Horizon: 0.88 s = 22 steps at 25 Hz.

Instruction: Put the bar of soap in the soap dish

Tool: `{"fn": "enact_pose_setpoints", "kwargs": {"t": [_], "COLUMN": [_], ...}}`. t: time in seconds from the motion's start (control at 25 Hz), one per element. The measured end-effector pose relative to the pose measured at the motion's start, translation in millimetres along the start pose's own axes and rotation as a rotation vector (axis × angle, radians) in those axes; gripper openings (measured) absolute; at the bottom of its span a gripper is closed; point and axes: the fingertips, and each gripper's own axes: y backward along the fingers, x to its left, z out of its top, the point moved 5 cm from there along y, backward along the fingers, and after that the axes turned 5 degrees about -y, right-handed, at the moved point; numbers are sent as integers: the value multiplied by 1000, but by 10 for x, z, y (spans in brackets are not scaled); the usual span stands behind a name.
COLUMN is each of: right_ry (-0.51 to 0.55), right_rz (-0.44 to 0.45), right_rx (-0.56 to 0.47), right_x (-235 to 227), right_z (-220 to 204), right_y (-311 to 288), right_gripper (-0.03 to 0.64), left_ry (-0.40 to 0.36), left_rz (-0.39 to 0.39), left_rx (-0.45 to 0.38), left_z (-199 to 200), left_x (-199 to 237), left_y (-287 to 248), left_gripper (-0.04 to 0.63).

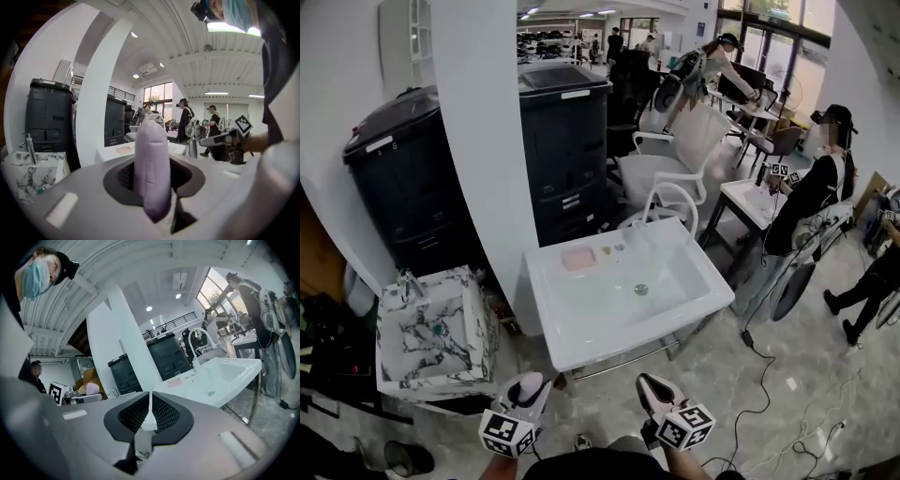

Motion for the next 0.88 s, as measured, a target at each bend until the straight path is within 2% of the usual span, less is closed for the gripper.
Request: {"fn": "enact_pose_setpoints", "kwargs": {"t": [0.32,0.88], "right_ry": [16,45], "right_rz": [-31,81], "right_rx": [34,113], "right_x": [-196,-1011], "right_z": [73,645], "right_y": [-291,-780], "right_gripper": [-2,-2], "left_ry": [39,70], "left_rz": [37,181], "left_rx": [23,8], "left_z": [-69,179], "left_x": [194,81], "left_y": [-172,-1024], "left_gripper": [175,175]}}
